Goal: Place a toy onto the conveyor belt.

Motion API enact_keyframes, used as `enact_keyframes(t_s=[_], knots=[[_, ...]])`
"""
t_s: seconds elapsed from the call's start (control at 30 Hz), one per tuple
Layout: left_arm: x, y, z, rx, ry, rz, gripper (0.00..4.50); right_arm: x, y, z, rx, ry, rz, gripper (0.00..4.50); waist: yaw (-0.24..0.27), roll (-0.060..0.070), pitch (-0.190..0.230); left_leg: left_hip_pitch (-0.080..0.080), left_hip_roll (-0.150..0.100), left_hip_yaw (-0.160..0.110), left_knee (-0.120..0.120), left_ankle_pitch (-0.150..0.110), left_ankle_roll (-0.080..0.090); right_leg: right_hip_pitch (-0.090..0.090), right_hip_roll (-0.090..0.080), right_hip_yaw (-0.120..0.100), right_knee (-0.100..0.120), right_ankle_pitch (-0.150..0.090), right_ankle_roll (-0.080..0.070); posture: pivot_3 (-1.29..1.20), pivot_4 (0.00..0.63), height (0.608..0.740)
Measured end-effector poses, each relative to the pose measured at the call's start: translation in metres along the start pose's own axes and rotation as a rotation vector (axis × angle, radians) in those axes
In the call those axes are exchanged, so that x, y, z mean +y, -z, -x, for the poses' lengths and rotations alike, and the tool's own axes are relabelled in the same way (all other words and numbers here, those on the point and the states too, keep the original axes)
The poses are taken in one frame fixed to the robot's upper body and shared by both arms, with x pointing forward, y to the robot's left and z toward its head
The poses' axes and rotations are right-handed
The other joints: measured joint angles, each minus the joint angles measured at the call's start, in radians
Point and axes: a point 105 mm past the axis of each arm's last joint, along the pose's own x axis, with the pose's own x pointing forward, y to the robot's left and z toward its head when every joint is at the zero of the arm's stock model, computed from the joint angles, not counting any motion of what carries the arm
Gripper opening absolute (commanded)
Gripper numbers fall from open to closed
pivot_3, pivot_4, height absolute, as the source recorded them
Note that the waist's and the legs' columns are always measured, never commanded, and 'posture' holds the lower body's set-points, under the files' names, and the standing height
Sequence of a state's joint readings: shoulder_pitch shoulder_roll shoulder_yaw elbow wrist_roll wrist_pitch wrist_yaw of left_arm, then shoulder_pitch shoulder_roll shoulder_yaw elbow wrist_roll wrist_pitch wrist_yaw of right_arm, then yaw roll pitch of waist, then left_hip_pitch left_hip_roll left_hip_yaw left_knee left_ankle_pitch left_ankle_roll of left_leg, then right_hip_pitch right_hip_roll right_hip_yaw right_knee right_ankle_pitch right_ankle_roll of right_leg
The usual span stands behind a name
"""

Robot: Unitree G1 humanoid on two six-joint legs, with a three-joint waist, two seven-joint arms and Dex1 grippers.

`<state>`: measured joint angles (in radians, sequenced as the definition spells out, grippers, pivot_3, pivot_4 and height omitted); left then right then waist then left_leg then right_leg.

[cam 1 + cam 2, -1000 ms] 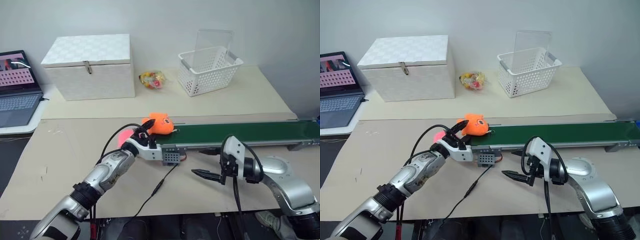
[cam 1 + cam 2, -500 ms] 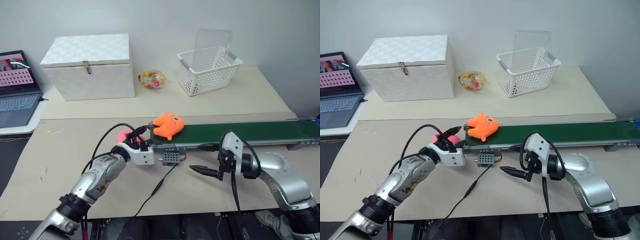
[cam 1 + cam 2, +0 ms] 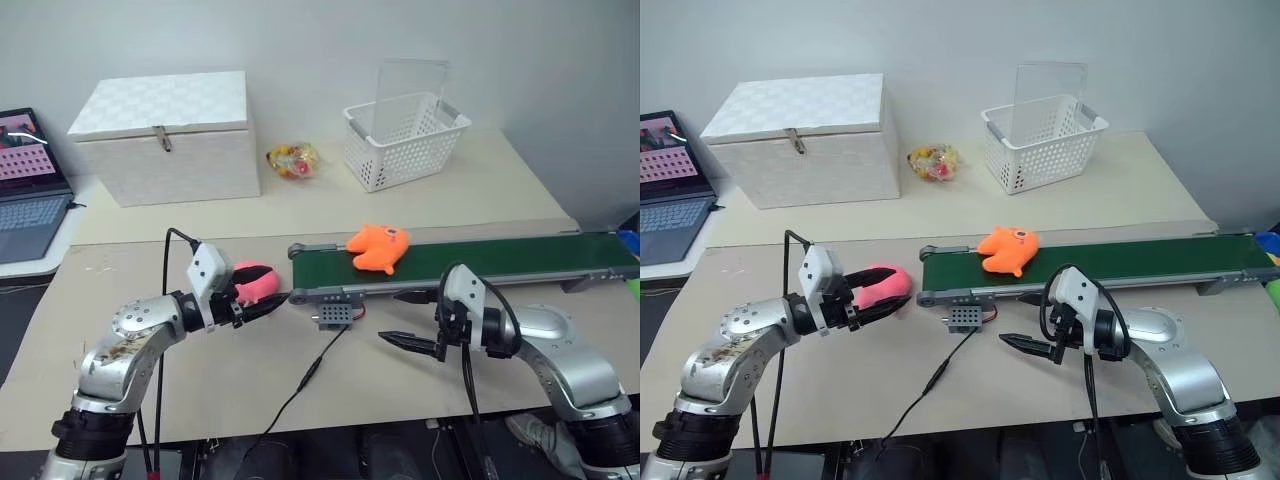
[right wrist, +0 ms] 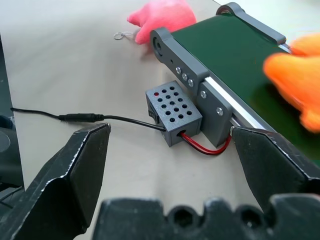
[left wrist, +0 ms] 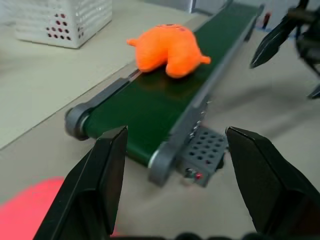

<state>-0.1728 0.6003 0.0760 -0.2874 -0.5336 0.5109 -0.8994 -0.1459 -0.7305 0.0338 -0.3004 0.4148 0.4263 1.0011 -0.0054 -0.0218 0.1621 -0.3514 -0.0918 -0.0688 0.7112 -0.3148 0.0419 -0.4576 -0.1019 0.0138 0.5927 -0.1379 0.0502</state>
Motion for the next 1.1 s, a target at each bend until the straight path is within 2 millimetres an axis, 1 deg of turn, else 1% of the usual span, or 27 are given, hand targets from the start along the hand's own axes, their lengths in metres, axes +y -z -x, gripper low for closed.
enact_keyframes(t_s=[0.23, 0.63, 0.9, 1.1], knots=[[-0.002, 0.005, -0.002, 0.022, 0.022, 0.007, 3.31, -0.001, 0.003, 0.000, 0.005, 0.006, -0.010, 4.50, 0.003, 0.000, 0.000, 0.000, 0.000, 0.000, 0.000, 0.000, 0.000, 0.000, 0.000, 0.001, -0.001, 0.000, 0.000, 0.00, 0.150, 0.740], [-0.005, 0.005, -0.004, 0.030, 0.043, 0.001, 3.31, -0.001, 0.006, 0.001, 0.014, 0.015, -0.015, 4.50, 0.005, 0.000, 0.000, 0.000, 0.000, 0.000, 0.000, 0.000, 0.000, 0.000, 0.000, 0.001, -0.001, 0.000, 0.000, 0.00, 0.150, 0.740], [-0.006, 0.003, -0.006, 0.026, 0.057, -0.008, 3.31, -0.002, 0.007, 0.002, 0.019, 0.020, -0.019, 4.50, 0.005, 0.000, 0.000, 0.000, 0.000, 0.000, 0.000, 0.000, 0.000, 0.000, 0.000, 0.001, -0.001, 0.000, 0.000, 0.00, 0.150, 0.740], [-0.008, -0.008, -0.009, -0.004, 0.077, -0.029, 3.31, -0.004, 0.010, 0.003, 0.024, 0.024, -0.029, 4.50, 0.006, 0.000, 0.000, 0.000, 0.000, 0.000, 0.000, 0.000, 0.000, 0.000, 0.000, 0.001, -0.001, 0.000, -0.001, 0.00, 0.150, 0.740]])
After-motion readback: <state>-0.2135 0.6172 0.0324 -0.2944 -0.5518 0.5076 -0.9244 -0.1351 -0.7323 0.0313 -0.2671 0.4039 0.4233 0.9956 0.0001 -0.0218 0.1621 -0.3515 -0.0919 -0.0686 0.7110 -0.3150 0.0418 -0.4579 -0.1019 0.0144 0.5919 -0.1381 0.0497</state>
